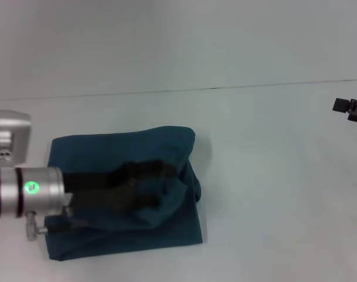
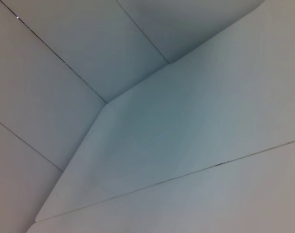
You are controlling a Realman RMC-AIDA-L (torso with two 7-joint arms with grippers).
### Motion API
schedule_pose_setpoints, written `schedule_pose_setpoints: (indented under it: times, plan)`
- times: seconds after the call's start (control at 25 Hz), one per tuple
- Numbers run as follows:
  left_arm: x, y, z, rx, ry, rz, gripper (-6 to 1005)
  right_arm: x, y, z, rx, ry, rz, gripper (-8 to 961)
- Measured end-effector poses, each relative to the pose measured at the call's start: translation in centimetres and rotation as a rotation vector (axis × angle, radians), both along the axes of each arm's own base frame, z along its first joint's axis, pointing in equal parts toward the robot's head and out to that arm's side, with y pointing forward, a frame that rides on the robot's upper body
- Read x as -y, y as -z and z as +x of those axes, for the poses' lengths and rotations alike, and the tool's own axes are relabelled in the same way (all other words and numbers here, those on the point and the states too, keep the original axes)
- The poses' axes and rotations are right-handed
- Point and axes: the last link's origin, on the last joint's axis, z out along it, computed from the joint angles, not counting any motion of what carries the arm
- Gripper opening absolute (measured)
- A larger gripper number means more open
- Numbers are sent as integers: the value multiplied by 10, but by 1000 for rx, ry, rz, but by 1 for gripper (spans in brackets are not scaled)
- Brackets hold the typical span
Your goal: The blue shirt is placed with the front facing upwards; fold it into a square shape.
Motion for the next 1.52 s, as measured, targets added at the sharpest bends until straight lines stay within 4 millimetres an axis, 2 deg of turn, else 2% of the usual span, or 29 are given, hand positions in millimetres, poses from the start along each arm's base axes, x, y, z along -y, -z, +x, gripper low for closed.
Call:
schedule_pose_setpoints:
  times: [0.2, 0.32, 0.64, 0.96, 1.12, 1.32, 1.44, 1.52]
  plan:
    - [15, 18, 21, 68, 48, -94, 936, 1, 0, 1, -2, 3, -2, 915]
    - [20, 20, 23, 93, 52, -121, 934, 2, 0, 2, -4, 6, -4, 915]
    - [9, -12, -9, 101, -55, 45, 932, 4, 0, 3, -3, 6, -8, 915]
    - [-4, -27, -31, 55, -163, 129, 933, 5, 1, 5, 19, 10, -22, 915]
    - [-5, -26, -37, 33, -206, 131, 932, 5, 1, 6, 22, 14, -22, 915]
    - [13, -6, -47, 8, -253, 38, 933, 5, 1, 6, 24, 17, -19, 915]
    - [21, 2, -46, 16, -240, -1, 933, 5, 0, 7, 27, 20, -17, 915]
    - [23, -1, -40, 38, -202, -10, 932, 4, -2, 7, 29, 19, -16, 915]
